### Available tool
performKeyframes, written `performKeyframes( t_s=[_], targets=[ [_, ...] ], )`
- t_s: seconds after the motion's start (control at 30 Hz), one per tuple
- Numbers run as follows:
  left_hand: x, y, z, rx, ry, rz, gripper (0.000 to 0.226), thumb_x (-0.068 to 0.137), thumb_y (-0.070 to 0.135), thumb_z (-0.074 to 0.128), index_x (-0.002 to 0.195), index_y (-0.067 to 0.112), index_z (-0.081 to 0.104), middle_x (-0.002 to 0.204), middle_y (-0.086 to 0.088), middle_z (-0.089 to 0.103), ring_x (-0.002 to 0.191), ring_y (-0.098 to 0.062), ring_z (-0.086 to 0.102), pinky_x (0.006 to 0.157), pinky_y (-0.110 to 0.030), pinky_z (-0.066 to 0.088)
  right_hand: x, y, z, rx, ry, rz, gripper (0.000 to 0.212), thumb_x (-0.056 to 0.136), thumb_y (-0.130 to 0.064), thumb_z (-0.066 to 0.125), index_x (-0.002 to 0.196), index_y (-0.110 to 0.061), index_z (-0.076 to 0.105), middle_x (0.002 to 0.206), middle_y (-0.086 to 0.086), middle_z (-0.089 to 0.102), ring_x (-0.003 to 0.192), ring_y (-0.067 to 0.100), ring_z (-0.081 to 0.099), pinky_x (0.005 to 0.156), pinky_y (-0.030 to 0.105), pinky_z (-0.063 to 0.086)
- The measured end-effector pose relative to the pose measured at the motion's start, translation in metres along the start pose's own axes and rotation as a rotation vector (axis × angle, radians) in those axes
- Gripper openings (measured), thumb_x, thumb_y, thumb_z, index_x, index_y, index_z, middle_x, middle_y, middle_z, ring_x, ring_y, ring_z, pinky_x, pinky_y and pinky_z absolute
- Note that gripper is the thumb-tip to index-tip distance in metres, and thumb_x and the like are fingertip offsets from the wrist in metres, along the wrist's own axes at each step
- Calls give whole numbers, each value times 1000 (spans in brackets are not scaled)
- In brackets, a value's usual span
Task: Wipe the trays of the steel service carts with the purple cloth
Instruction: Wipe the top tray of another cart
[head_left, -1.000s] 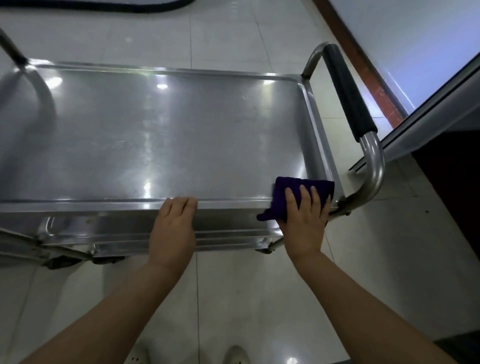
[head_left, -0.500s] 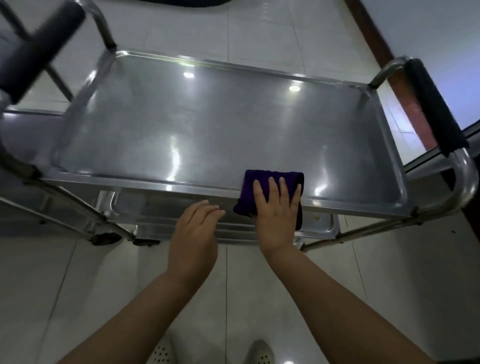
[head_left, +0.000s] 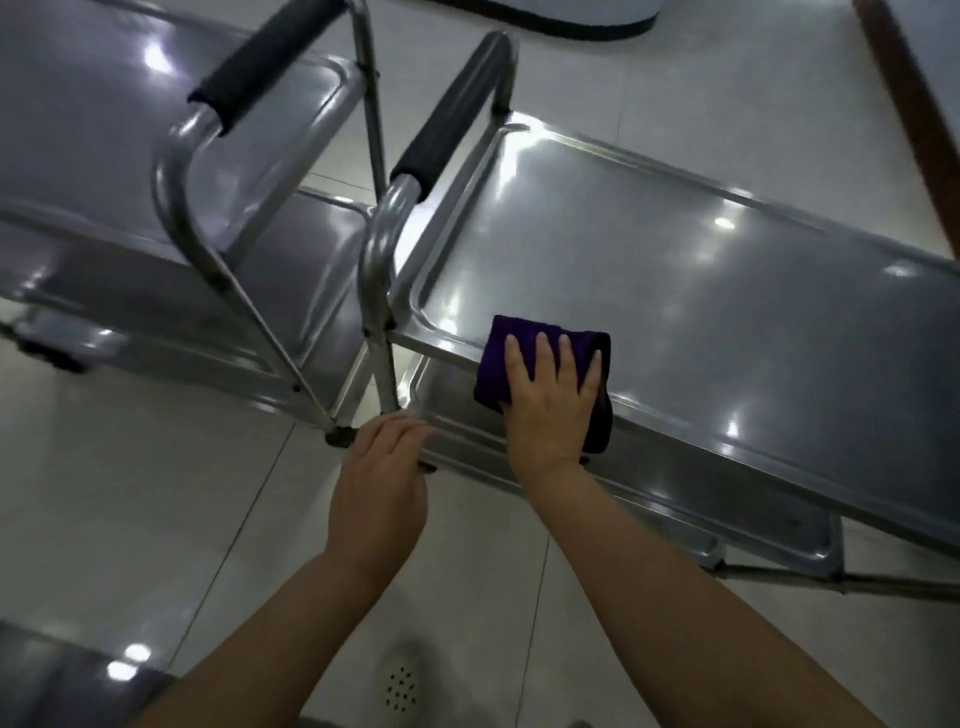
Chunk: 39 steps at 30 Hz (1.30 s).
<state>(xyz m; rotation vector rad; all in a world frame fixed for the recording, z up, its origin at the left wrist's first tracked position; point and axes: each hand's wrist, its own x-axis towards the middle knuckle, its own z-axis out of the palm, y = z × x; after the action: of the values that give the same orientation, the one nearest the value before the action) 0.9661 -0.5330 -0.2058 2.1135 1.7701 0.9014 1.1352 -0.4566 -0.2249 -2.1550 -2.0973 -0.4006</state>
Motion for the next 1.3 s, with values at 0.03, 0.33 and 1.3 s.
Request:
performKeyframes(
  t_s=[0.03,0.33,1.3],
  targets=[
    [-2,-11,-5,15,-2,-25,37,80,-2,40,103,2,68,102,-11,67,109,-21,46,99,-25,30,4,-12,1,8,-5,-4,86,57,-28,92,134,-21,56,129,17,59,123,39,53,108,64,25],
    [-22,-56,-22,32,-19,-114,51,62,-24,66,103,5,69,102,-8,68,111,-18,45,96,-34,44,30,-89,-4,90,19,-90,90,57,-28,90,138,-20,51,131,19,57,125,41,50,107,63,27],
    [-78,295,212,-36,-399,271,45,63,-12,77,103,8,70,100,-8,70,107,-25,59,91,-35,42,-164,411,10,-17,91,39,98,64,-11,85,145,-26,32,141,11,50,132,33,42,106,54,33]
  ],
)
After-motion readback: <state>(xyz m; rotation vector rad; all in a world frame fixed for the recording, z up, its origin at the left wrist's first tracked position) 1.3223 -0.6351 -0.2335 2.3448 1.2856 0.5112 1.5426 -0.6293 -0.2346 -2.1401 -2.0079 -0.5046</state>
